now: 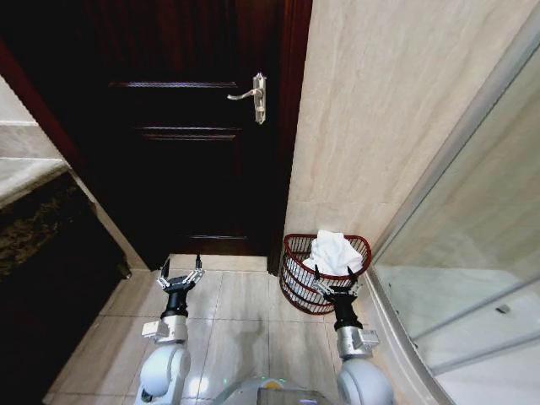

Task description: Discard the used towel into the hamper.

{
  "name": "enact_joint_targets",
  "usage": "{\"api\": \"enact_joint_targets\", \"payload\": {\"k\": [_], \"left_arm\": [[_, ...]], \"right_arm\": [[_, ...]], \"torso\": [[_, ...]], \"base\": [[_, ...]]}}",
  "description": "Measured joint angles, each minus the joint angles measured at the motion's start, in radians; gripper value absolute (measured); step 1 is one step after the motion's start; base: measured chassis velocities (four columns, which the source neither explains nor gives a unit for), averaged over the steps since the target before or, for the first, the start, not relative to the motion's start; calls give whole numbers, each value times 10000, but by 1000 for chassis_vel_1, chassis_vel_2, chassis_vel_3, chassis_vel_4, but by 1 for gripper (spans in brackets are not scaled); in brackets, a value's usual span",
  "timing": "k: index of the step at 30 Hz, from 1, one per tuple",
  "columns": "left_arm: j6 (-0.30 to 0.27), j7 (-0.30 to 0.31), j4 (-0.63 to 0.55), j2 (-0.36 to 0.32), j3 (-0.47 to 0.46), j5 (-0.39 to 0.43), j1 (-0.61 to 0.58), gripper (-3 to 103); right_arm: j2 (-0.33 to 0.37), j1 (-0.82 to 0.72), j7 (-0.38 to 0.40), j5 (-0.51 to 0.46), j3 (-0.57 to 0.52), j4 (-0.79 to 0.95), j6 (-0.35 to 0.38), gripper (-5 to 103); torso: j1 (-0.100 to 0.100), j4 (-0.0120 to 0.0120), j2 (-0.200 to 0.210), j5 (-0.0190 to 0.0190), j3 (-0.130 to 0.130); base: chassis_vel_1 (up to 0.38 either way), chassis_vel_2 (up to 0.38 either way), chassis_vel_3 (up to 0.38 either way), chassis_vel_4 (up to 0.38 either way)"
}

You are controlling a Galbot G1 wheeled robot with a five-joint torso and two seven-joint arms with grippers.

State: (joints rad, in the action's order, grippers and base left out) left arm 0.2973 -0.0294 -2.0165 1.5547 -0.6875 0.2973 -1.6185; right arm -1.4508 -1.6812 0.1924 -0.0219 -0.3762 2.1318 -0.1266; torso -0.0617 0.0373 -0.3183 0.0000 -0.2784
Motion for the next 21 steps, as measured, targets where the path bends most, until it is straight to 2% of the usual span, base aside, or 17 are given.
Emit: {"api": "enact_joint_targets", "payload": {"k": [14,21], "left_arm": [[-7,-14,-4,-18,14,65,-10,100],[2,16,-6,-23,26,89,12,100]], "right_arm": [[-52,-92,6,76,20,66,-32,100],[-82,70,-55,-25,48,-6,-345,100]], "torso": [[0,0,0,0,0],[0,1,0,0,0]], "base": [[0,0,0,0],[32,30,-5,0]]}}
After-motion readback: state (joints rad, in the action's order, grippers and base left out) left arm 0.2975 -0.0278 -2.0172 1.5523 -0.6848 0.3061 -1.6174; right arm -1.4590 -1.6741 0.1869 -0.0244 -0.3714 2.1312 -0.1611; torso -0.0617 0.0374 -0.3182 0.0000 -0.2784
